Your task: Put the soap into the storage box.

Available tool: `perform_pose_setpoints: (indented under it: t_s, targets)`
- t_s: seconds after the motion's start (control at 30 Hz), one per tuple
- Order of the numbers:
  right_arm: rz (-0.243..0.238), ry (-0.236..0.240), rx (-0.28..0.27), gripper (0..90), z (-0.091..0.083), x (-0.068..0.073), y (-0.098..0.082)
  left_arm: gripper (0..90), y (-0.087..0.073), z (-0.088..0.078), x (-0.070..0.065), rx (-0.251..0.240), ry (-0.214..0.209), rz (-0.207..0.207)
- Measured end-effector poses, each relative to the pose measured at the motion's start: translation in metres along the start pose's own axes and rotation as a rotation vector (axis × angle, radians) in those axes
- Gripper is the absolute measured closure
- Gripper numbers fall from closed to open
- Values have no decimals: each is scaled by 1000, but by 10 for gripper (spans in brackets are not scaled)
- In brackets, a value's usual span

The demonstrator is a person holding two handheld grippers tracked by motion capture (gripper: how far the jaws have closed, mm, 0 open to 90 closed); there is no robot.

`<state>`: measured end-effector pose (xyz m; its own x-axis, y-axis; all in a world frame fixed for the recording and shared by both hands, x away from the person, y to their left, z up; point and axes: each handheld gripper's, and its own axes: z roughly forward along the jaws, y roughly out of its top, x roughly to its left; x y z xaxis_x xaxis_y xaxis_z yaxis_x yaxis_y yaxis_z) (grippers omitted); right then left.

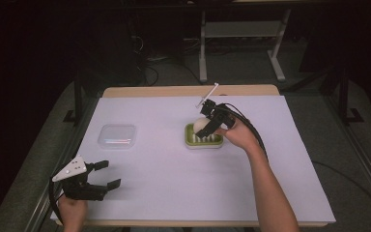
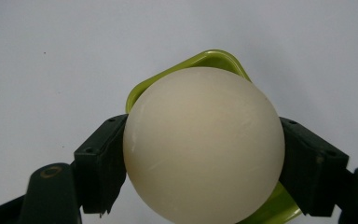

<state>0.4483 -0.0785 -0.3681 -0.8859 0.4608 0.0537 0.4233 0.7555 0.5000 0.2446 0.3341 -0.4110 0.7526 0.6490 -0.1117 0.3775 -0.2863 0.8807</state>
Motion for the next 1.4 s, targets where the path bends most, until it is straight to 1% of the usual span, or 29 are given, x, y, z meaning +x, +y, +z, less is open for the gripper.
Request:
perform_pose_setpoints:
  t_s: [0.83, 1.0, 1.13, 1.4]
  targets:
    - [10, -15, 11, 228, 11, -4, 1, 131, 0, 0, 0, 2, -1, -1]
    - [4, -10, 14, 228, 13, -4, 1, 131, 0, 0, 0, 2, -1, -1]
    - [17, -7, 22, 228, 15, -3, 1, 131, 0, 0, 0, 1, -1, -2]
    - [12, -6, 32, 228, 19, -5, 0, 131, 0, 0, 0, -3, 2, -1]
